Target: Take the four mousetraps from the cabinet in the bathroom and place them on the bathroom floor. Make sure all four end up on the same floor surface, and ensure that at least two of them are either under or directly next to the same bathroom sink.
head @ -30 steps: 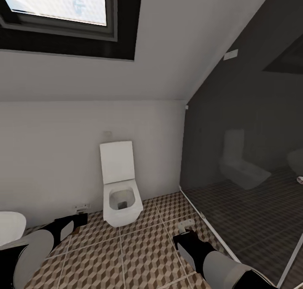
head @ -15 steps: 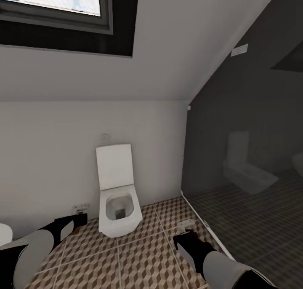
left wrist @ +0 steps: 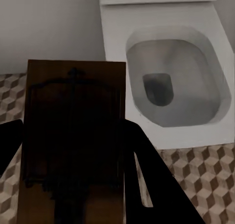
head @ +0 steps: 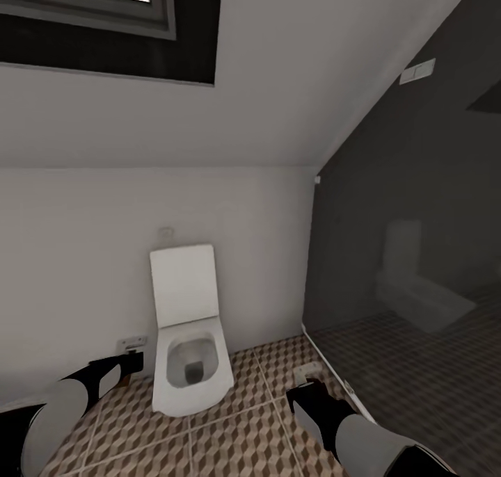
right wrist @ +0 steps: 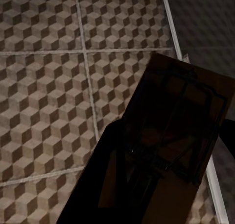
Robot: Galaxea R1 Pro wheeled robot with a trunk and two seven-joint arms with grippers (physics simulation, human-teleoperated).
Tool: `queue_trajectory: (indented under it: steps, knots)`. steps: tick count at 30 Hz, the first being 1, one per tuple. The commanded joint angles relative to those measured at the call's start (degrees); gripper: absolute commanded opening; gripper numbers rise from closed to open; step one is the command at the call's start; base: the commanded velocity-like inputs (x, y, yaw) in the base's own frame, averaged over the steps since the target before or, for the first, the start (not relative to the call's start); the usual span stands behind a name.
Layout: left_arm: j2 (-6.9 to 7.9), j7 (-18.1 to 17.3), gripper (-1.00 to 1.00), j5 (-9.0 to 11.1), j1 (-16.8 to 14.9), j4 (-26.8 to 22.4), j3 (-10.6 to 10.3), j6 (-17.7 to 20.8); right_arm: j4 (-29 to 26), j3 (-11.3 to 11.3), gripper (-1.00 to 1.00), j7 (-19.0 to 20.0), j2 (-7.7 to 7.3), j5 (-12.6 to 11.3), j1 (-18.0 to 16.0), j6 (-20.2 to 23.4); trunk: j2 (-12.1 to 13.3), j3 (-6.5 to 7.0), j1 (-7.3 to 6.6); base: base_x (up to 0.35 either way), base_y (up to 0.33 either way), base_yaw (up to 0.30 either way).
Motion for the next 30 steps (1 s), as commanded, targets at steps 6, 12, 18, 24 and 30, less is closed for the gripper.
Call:
queue_trajectory:
  steps: [6, 12, 18, 24, 30]
  knots:
    - [0.1, -0.2, -1.0, -0.1, 0.0, 0.0, 0.5, 0.2, -0.1, 0.5, -1.0, -0.3, 0.05, -0.6, -0.1, 0.2, 0.0, -0.07, 0.03, 0.323, 0.0, 0.0]
    - [0.16, -0.2, -1.0, -0.1, 0.0, 0.0, 0.5, 0.1, -0.1, 0.5, -1.0, -0.4, 0.07, -0.6, -0.1, 0.3, 0.0, -0.07, 0.03, 0.322, 0.0, 0.004]
    - [0.14, -0.3, -1.0, -0.1, 0.0, 0.0, 0.4, 0.1, -0.1, 0.5, -1.0, -0.4, -0.07, -0.6, -0.1, 0.5, 0.0, -0.07, 0.03, 0.174, 0.0, 0.162]
    - [0.14, -0.2, -1.0, -0.1, 0.0, 0.0, 0.4, 0.0, -0.1, 0.5, -1.0, -0.3, -0.1, -0.6, -0.1, 0.5, 0.0, -0.07, 0.03, 0.025, 0.0, 0.259]
    - [0.14, -0.2, -1.0, -0.1, 0.0, 0.0, 0.4, 0.0, -0.1, 0.5, -1.0, -0.3, -0.16, -0.6, 0.0, 0.4, 0.0, -0.07, 0.03, 0.003, 0.0, 0.272]
